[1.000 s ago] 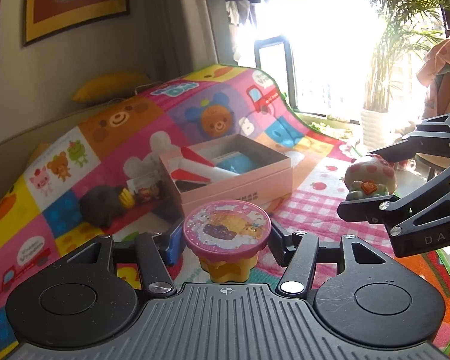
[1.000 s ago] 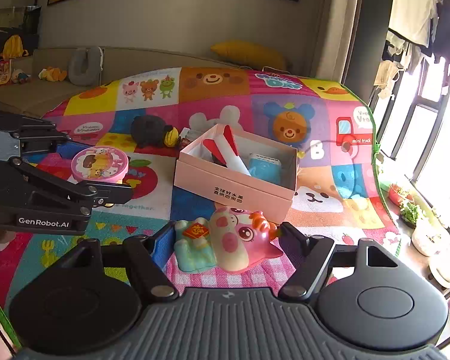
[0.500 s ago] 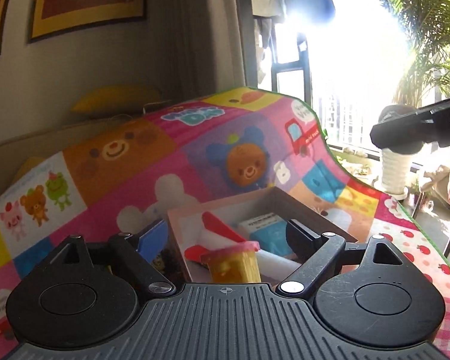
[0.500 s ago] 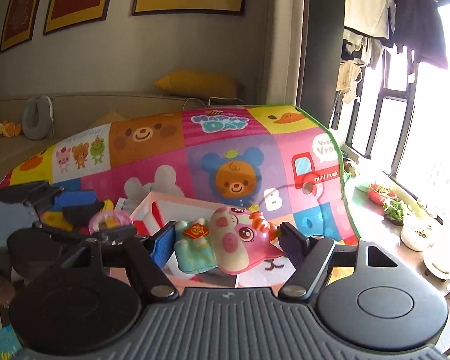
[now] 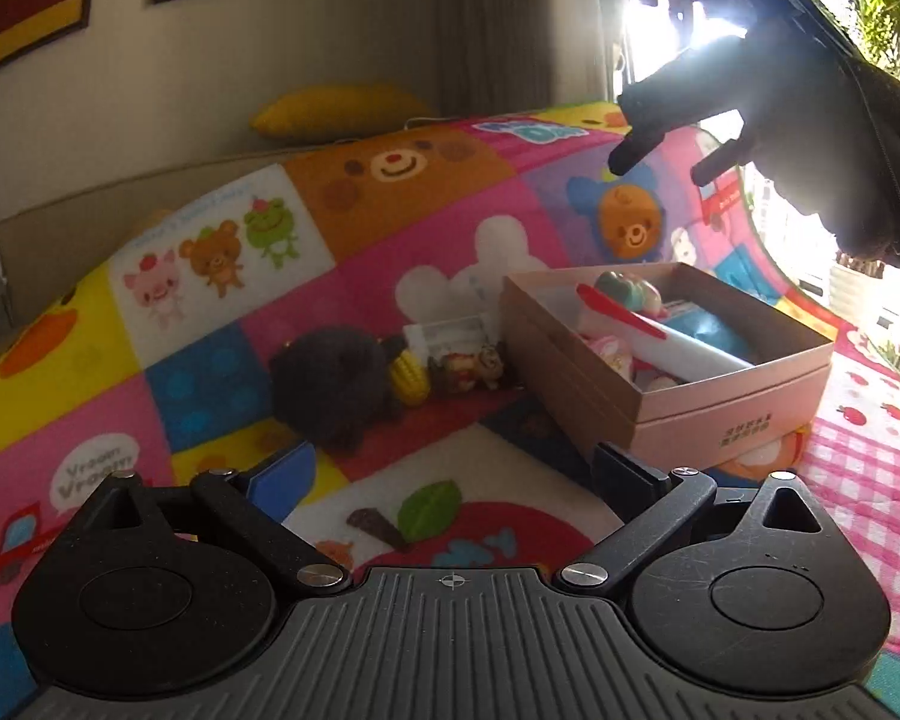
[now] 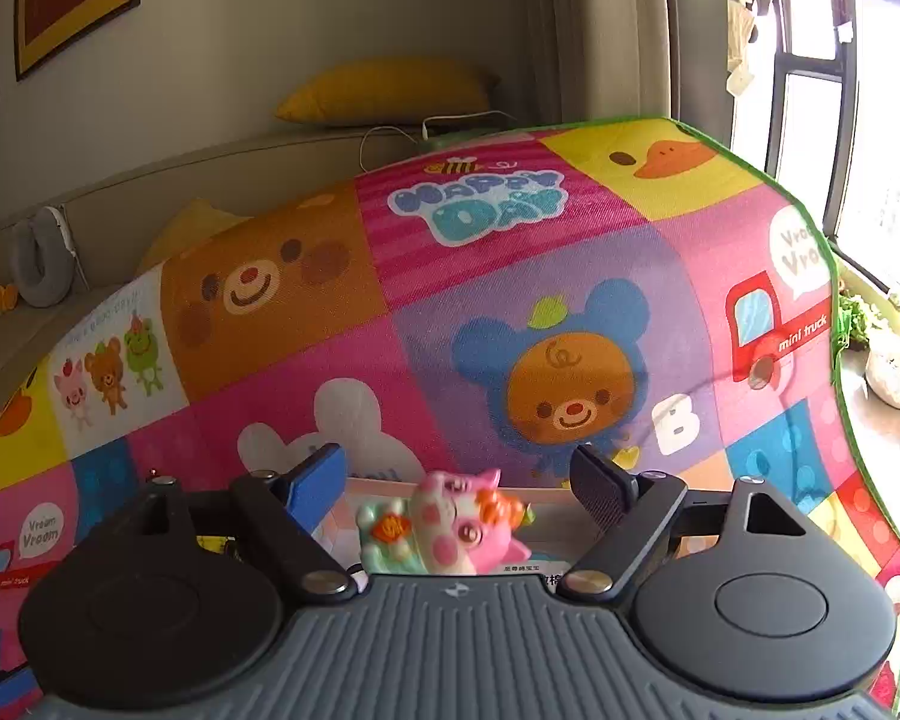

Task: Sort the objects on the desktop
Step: 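Lower the yellow toy into the pink box with the left gripper while right drops the pig in, then grasp the red-and-black doll keychain with the right gripper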

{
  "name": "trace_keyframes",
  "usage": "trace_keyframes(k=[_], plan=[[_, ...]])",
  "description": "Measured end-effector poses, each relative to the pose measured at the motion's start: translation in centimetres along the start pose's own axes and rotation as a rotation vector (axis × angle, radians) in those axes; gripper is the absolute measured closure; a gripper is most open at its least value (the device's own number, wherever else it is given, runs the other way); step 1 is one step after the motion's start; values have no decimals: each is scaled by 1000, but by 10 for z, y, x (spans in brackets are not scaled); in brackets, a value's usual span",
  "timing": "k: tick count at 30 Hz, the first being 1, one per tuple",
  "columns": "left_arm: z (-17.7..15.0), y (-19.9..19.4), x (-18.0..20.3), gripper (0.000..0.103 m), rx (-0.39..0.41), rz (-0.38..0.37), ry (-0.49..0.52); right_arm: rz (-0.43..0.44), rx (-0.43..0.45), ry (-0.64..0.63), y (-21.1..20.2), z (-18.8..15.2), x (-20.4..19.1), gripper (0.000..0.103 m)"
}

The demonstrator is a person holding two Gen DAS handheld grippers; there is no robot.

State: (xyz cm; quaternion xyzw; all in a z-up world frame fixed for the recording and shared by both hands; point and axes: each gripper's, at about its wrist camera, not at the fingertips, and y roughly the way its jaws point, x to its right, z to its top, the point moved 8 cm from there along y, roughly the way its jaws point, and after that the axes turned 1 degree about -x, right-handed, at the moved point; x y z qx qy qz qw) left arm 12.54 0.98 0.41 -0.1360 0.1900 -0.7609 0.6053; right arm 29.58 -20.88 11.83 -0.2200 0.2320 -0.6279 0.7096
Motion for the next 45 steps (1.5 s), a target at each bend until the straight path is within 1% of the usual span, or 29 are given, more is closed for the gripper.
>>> trace_keyframes(k=[3, 5, 6, 7, 8, 9, 10, 13, 15, 19, 21, 24, 25, 27, 29, 30, 31, 33, 38, 39, 40, 42, 45], plan=[[-9, 11, -21, 2, -18, 20, -75, -11, -21, -16, 8, -4, -8, 21], [-13, 18, -31, 2, -24, 34, -116, -21, -35, -51, 12, -6, -19, 21], [-15, 20, -35, 2, -24, 34, -140, -30, -42, -79, 14, -7, -27, 25], [-17, 23, -37, 2, -29, 29, -156, -40, -50, -115, 18, -8, -37, 37], [-18, 24, -39, 2, -40, 19, -171, -45, -60, -151, 22, -9, -47, 46], [-19, 23, -41, 2, -35, 13, -190, -41, -87, -197, 29, -10, -62, 59], [-19, 21, -43, 1, -27, 12, -201, -25, -116, -217, 36, -11, -75, 61], [-18, 18, -46, 0, -8, 5, -219, 25, -205, -217, 69, -11, -111, 61], [-19, 18, -48, 0, -8, -5, -236, 25, -255, -208, 99, -10, -131, 61], [-21, 19, -57, 0, -11, -15, -300, -72, -305, -234, 153, -14, -149, 62], [-21, 19, -57, 0, -13, -22, -309, -92, -319, -248, 167, -18, -154, 61], [-20, 18, -54, 0, -9, -32, -297, -111, -325, -289, 174, -24, -161, 56], [-19, 17, -54, 0, -8, -35, -297, -110, -332, -303, 174, -26, -163, 54], [-19, 17, -55, 0, -6, -39, -307, -99, -360, -314, 172, -33, -166, 54], [-20, 16, -55, 0, -3, -42, -312, -68, -418, -294, 169, -43, -166, 54], [-20, 16, -55, 0, -1, -43, -310, -53, -452, -280, 166, -50, -165, 58], [-20, 16, -54, 0, 0, -45, -305, -47, -459, -292, 161, -55, -166, 58], [-20, 15, -51, 0, -1, -48, -290, -36, -469, -318, 147, -65, -169, 57], [-29, 2, -35, 0, -31, -72, -215, 41, -499, -336, 108, -91, -175, 54], [-31, -2, -31, 0, -35, -84, -204, 59, -501, -337, 98, -98, -176, 50], [-34, -7, -27, 0, -42, -97, -197, 73, -506, -343, 89, -103, -176, 49], [-40, -17, -21, 0, -57, -112, -187, 117, -516, -369, 70, -117, -178, 49], [-48, -29, -15, 0, -76, -117, -168, 185, -533, -405, 39, -139, -182, 47]])
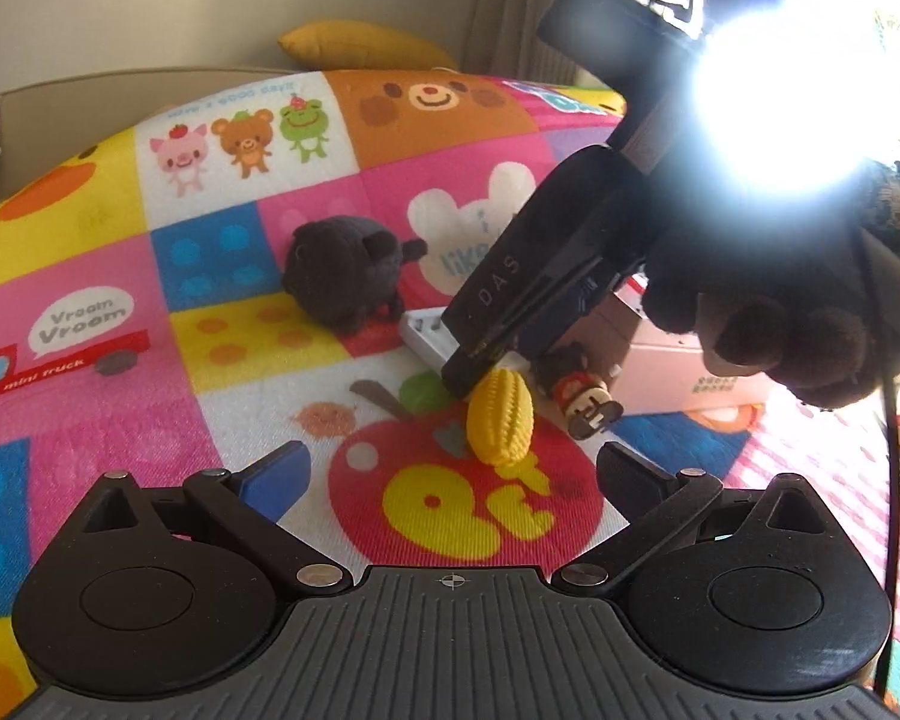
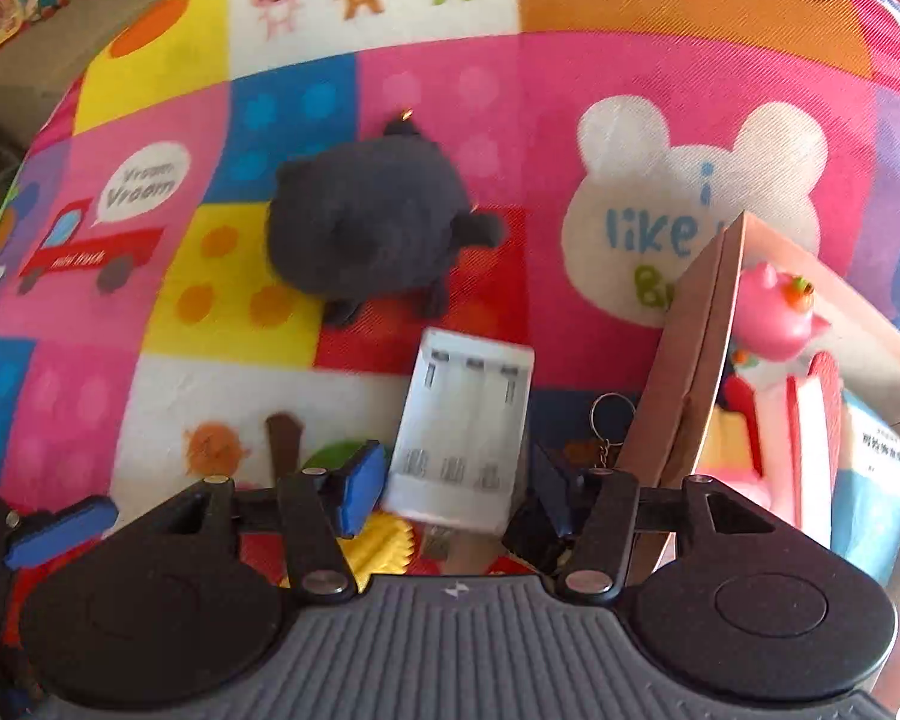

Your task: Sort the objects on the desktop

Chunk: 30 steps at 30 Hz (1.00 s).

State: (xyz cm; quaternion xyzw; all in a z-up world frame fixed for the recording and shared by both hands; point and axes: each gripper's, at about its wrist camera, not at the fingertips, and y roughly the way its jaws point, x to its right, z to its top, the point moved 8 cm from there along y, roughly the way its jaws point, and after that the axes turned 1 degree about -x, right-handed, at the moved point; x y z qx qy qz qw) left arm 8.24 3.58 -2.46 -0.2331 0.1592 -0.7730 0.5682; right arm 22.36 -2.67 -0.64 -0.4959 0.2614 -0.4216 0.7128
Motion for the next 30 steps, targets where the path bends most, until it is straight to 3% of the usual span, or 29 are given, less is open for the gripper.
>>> trace_keyframes(k=[4, 6, 10, 12, 20, 21, 23, 24, 27, 30], plan=[[-5, -11, 4, 0, -14, 12, 20, 118, -15, -33, -22, -35, -24, 46], [-5, -11, 4, 0, -15, 29, 22, 157, 31, -19, -41, -43, -21, 47], [-2, -10, -2, 0, -10, 72, -4, 10, 203, -43, -70, -56, 2, 48], [1, -8, -7, 0, -7, 100, -27, -31, 252, -55, -73, -73, 10, 56], [28, 6, -6, 0, -4, 127, -67, -19, 326, 10, -37, -104, 19, 63], [31, 11, -3, 0, -10, 127, -60, -11, 338, 14, -39, -104, 21, 68], [34, 21, 4, 0, -25, 124, -49, 25, 361, 32, -44, -109, 24, 96], [36, 27, 9, 0, -31, 115, -44, 48, 349, 42, -45, -112, 27, 103], [43, 49, 20, 0, -48, 104, -11, 50, 349, 72, -47, -130, 42, 103], [52, 77, 26, 0, -74, 139, 38, 34, 347, 109, -46, -152, 60, 102]])
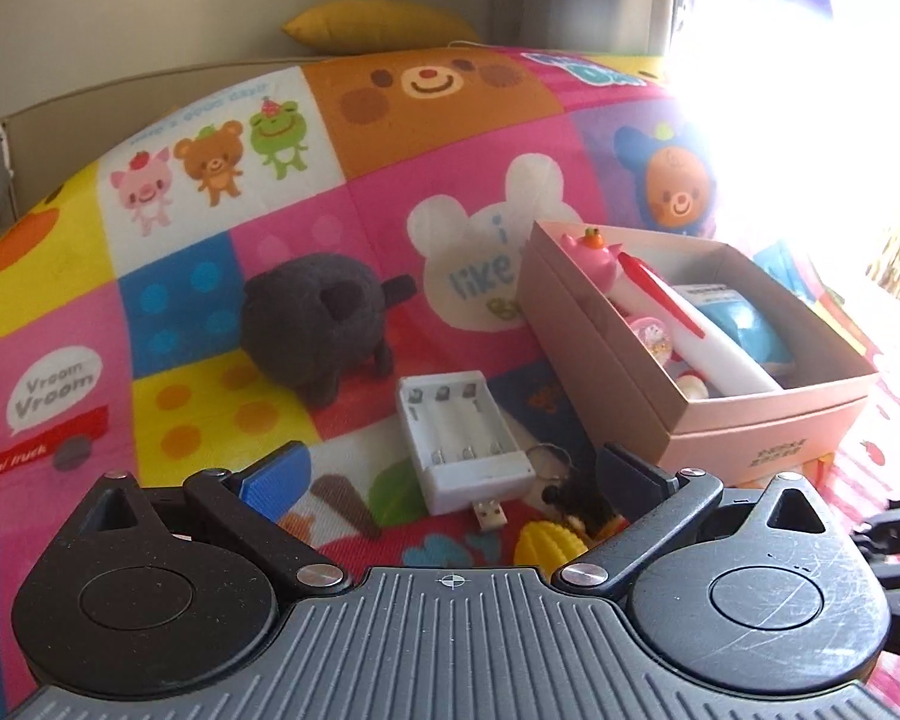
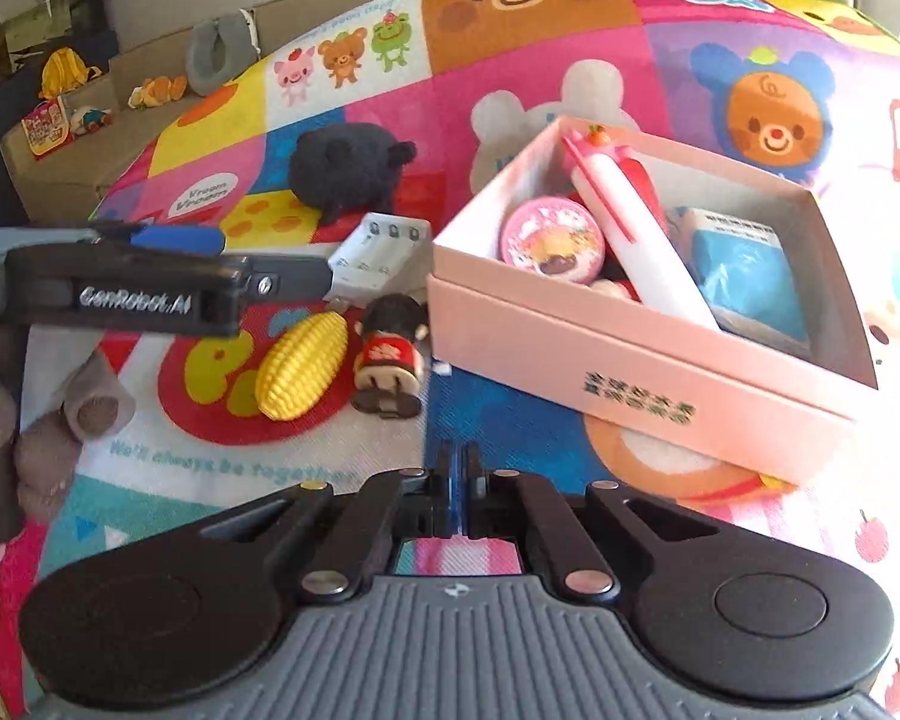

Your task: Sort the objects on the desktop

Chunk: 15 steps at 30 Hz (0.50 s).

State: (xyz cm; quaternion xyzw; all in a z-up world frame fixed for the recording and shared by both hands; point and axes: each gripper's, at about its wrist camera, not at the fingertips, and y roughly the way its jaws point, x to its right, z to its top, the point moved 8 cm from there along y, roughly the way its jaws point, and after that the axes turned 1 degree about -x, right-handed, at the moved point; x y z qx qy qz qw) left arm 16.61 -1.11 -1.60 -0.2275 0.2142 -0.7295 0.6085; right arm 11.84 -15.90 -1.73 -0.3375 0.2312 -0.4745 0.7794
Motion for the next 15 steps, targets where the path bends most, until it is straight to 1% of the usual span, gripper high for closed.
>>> trace_keyframes(k=[2, 3, 4, 5, 6, 7, 8, 9, 10, 11, 12, 13, 15], plan=[[5, 16, 3, 0, -20, 7, 13, -12, 19, 22, -4, -7, 9, 99], [7, 21, 2, 1, -27, 18, 14, -18, 29, 27, -5, -9, 12, 95], [8, 24, 2, 5, -28, 24, 14, -22, 43, 31, -7, -11, 13, 89], [9, 27, 2, 8, -33, 22, 13, -20, 53, 36, -8, -12, 14, 86], [9, 29, 3, 17, -43, 14, 10, -11, 61, 40, -9, -13, 13, 79], [9, 32, 4, 19, -55, -5, 8, 2, 67, 43, -9, -13, 12, 73], [8, 34, 6, 19, -62, -22, 9, 14, 73, 43, -9, -12, 10, 70], [8, 37, 8, 19, -69, -36, 15, 23, 80, 38, -9, -10, 8, 66], [7, 40, 9, 20, -76, -32, 26, 26, 87, 29, -8, -8, 5, 62], [6, 43, 9, 24, -83, -21, 37, 24, 91, 16, -6, -6, 2, 62], [5, 46, 7, 42, -92, -9, 42, 16, 95, 0, -5, -2, -2, 62], [4, 47, 5, 47, -103, -7, 36, 9, 103, -15, -3, 1, -5, 62], [4, 44, -5, 50, -106, -9, 14, 8, 114, -38, -1, 7, -13, 62]])
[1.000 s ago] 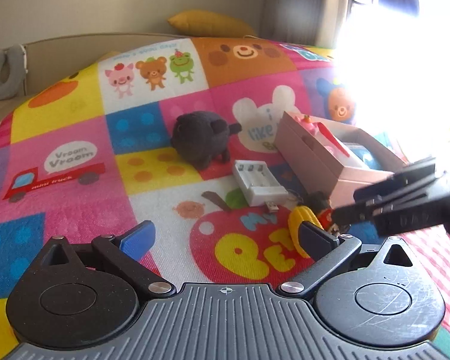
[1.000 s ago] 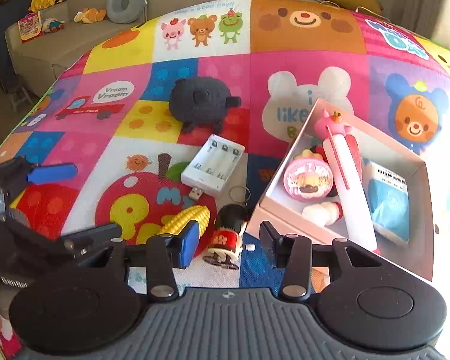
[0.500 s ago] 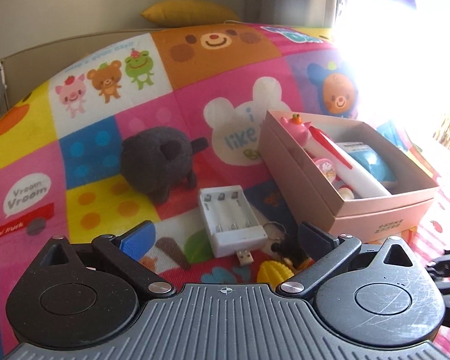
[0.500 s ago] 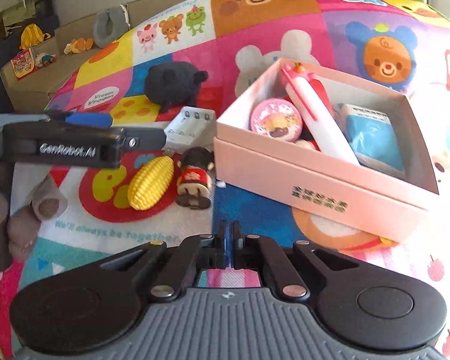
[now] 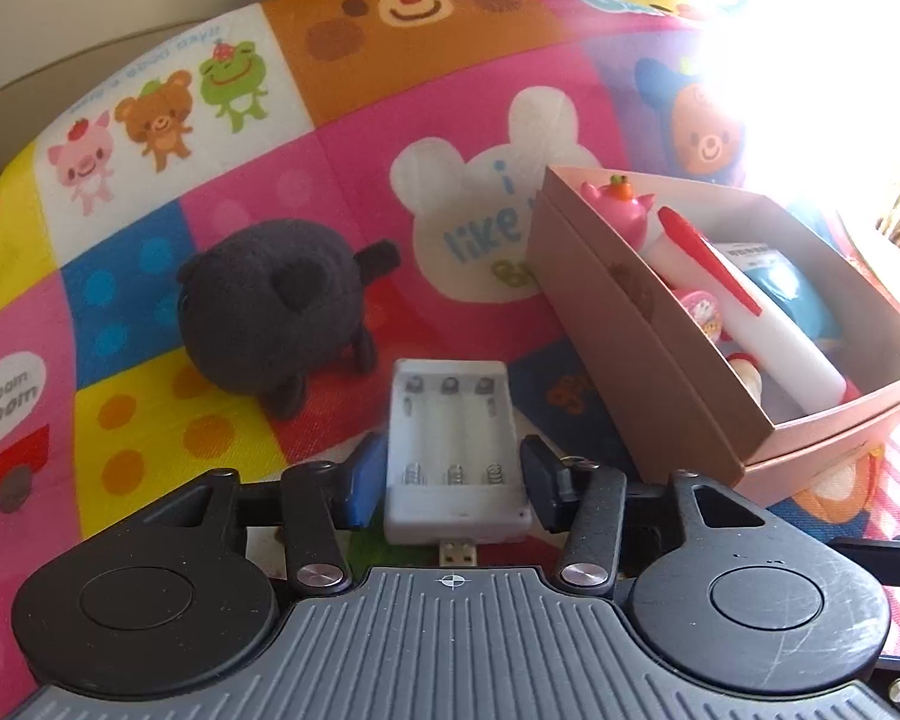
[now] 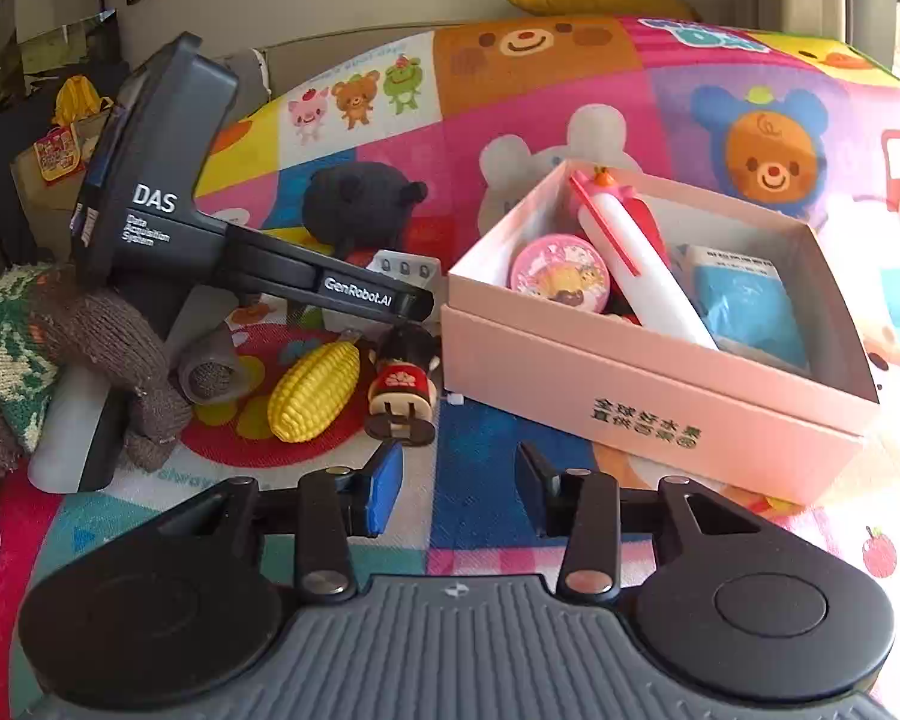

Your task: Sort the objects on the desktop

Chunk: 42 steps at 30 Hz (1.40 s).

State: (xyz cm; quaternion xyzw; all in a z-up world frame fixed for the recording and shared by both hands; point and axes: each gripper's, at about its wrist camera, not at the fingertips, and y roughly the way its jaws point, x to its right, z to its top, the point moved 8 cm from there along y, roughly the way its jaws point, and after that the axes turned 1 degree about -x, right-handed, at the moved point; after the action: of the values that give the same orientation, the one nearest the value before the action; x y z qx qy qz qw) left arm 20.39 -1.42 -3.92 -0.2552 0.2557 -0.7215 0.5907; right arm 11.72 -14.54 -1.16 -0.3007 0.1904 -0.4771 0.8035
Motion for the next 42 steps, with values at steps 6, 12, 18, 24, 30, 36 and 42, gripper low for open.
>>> trace_keyframes(k=[6, 12, 18, 24, 30, 36, 42], plan=[[-19, -29, -30, 50, 3, 22, -27, 16, -3, -22, 20, 16, -17, 62], [-48, -65, -42, 50, 2, 30, -22, -7, -45, -40, 43, 19, -25, 68], [-72, -92, -19, 50, -1, -11, 20, -4, -42, -46, 15, 6, -27, 75], [-99, -119, 16, 50, -5, -67, 92, 13, -44, -100, -36, -25, -30, 75], [-99, -136, 21, 32, 32, -26, 89, 4, -34, -159, -71, -57, -36, 73], [-95, -144, 46, 8, 64, -35, 185, -93, 36, -61, -80, -67, -14, 36], [-110, -125, 40, 8, 27, 112, 294, -85, 52, 136, -71, -77, 8, 15]])
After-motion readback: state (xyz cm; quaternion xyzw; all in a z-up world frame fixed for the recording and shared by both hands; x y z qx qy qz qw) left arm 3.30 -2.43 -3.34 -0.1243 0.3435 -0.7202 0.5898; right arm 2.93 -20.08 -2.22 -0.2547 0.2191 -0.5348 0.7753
